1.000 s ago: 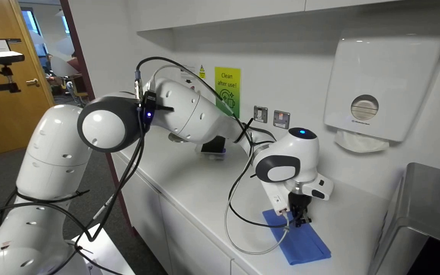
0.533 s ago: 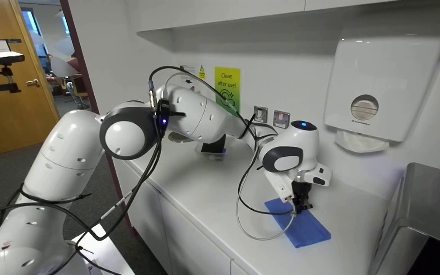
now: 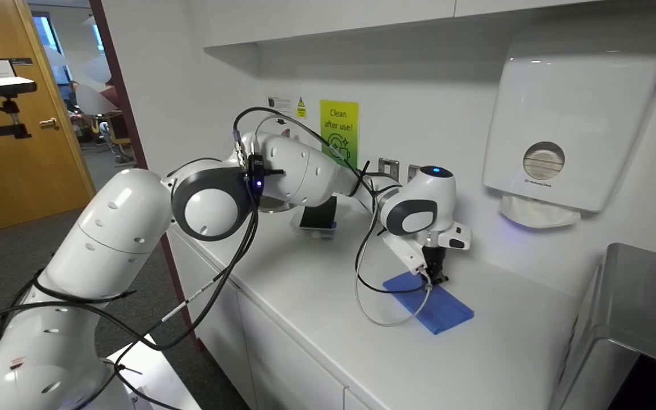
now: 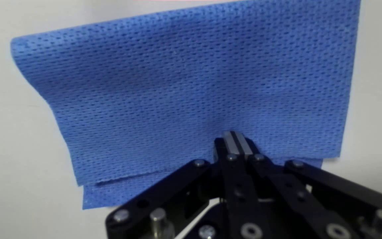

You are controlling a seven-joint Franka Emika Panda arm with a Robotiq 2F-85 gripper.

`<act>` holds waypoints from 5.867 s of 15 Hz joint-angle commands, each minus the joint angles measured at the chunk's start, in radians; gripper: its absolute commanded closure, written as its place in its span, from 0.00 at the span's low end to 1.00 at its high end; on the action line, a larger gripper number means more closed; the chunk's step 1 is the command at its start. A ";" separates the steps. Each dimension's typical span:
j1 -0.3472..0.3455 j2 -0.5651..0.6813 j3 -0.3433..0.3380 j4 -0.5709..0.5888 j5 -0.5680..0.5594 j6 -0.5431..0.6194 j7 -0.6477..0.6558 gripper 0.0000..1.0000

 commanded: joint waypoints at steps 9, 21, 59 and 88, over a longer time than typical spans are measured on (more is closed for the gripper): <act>0.106 0.063 0.054 0.130 -0.046 -0.095 0.043 1.00; 0.213 0.040 0.104 0.078 -0.084 -0.063 0.021 1.00; 0.254 -0.655 0.095 -1.064 -0.199 0.383 0.041 1.00; -0.109 -0.300 -0.140 -0.573 0.068 0.217 0.002 1.00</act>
